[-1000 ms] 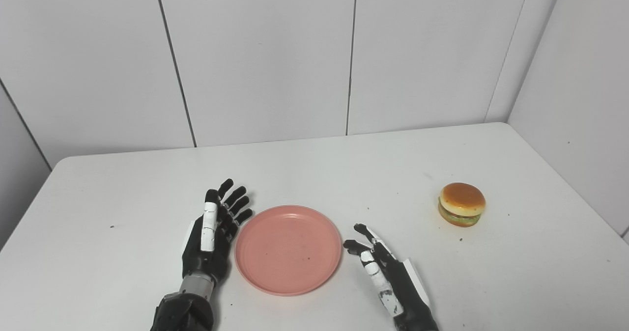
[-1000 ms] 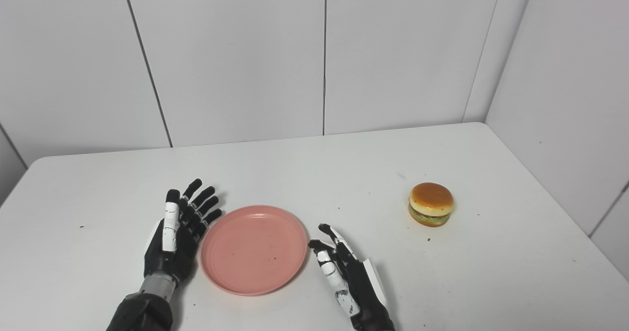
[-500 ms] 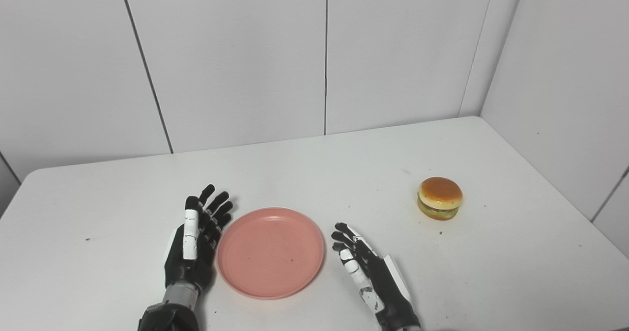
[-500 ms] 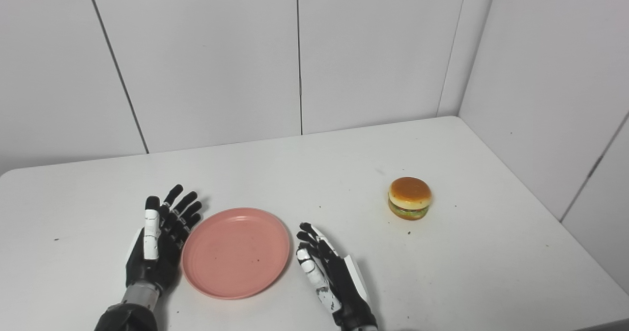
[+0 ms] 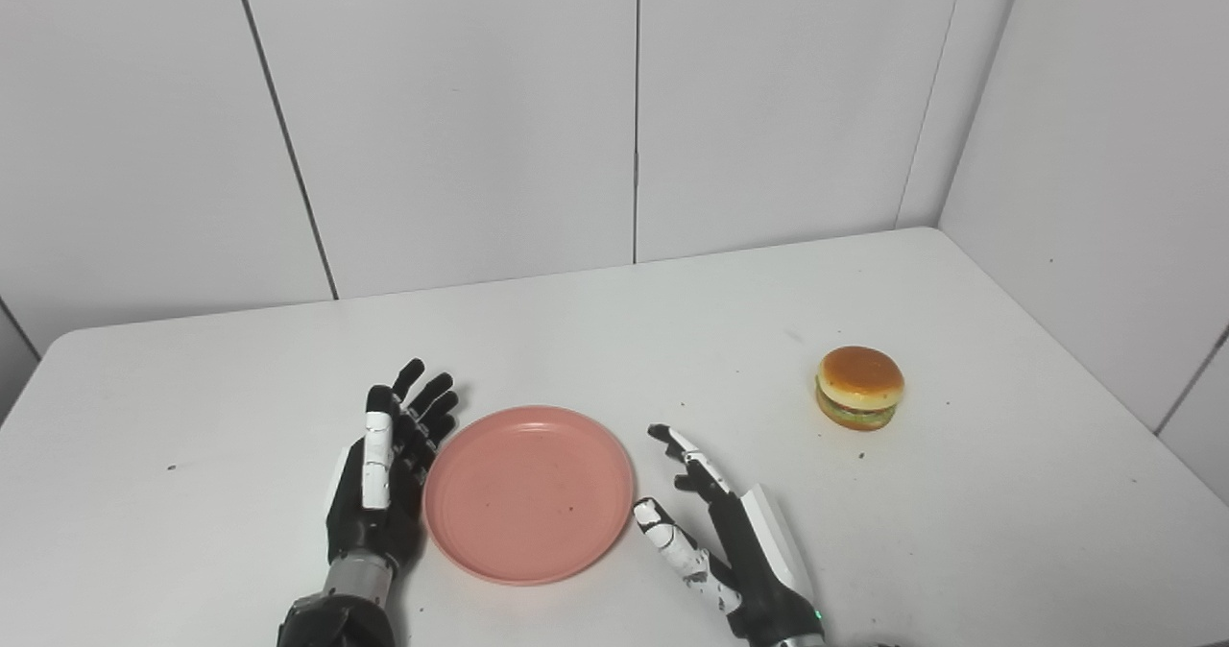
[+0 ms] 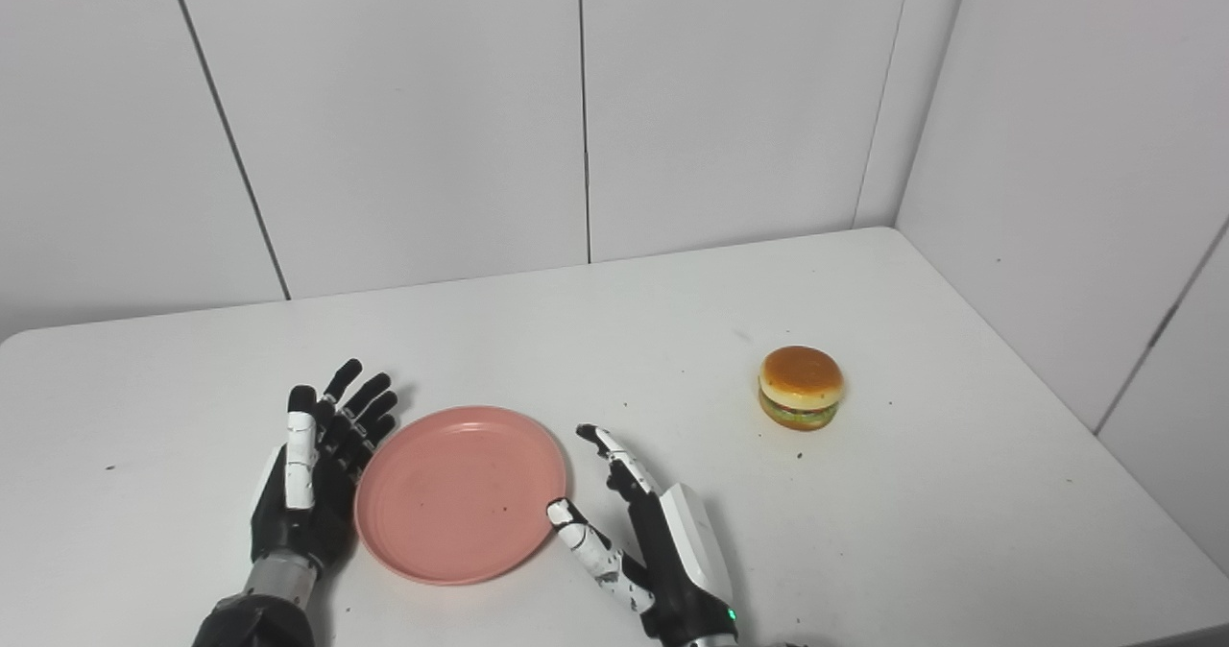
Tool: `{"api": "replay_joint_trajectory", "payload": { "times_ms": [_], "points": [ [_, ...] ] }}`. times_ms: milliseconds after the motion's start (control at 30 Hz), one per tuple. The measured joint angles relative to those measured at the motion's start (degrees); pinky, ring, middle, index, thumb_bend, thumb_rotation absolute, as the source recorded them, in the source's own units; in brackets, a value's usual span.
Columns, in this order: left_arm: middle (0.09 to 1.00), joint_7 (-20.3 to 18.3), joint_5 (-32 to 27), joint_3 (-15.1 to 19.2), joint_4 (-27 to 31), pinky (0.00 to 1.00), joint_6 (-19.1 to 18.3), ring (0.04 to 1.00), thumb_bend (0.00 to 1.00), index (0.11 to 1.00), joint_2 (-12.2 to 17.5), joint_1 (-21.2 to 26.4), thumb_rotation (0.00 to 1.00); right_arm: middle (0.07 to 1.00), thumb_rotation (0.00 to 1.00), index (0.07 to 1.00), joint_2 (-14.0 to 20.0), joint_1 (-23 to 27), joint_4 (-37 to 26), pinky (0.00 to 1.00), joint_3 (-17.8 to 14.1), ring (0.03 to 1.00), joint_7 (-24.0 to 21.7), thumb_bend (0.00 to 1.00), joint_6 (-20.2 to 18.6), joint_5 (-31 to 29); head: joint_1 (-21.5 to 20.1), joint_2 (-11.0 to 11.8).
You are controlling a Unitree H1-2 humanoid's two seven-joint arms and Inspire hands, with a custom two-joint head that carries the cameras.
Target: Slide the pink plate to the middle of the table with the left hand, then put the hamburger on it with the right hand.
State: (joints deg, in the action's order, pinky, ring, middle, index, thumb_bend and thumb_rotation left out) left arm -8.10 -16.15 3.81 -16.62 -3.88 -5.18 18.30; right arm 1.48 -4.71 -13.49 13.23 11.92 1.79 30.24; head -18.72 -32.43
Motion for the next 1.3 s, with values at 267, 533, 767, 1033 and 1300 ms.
{"api": "replay_joint_trajectory", "payload": {
  "times_ms": [267, 533, 767, 1033, 1300],
  "points": [
    [0.843, -0.7, 0.0, -1.0, -1.5, 0.9, 1.3, 0.882, 0.93, 0.884, 0.0, 0.4, 0.84, 0.875, 0.97, 0.874, 1.0, 1.1, -5.3, 0.78, -3.2, 0.854, -0.4, 0.78, 0.0, 5.1, -0.5, 0.6],
    [0.847, -1.0, 0.0, -1.0, -1.8, 0.94, 1.6, 0.893, 0.93, 0.889, 0.0, 0.5, 0.83, 0.857, 0.9, 0.866, 3.6, 4.6, -7.4, 0.71, -5.9, 0.821, -3.0, 0.78, -0.2, 10.4, -0.7, 1.1],
    [0.853, -1.6, -0.1, -1.0, -2.1, 0.95, 1.7, 0.901, 0.92, 0.887, 0.1, 0.6, 0.84, 0.843, 0.85, 0.847, 7.1, 8.5, -7.6, 0.74, -8.1, 0.827, -5.9, 0.77, -0.8, 15.7, -0.6, 1.2],
    [0.856, -1.8, 0.0, -1.1, -2.2, 0.91, 2.0, 0.894, 0.92, 0.878, 0.1, 0.6, 0.84, 0.807, 0.86, 0.798, 13.4, 13.2, -6.5, 0.75, -11.5, 0.795, -11.1, 0.78, -3.3, 19.2, -0.3, 1.5],
    [0.871, -1.8, 0.1, -1.6, -2.3, 0.93, 2.2, 0.895, 0.92, 0.897, 0.2, 0.6, 0.86, 0.765, 0.85, 0.762, 18.6, 17.5, 2.7, 0.74, -12.3, 0.765, -11.2, 0.8, -3.5, 21.7, -0.1, 1.7]
  ]
}}
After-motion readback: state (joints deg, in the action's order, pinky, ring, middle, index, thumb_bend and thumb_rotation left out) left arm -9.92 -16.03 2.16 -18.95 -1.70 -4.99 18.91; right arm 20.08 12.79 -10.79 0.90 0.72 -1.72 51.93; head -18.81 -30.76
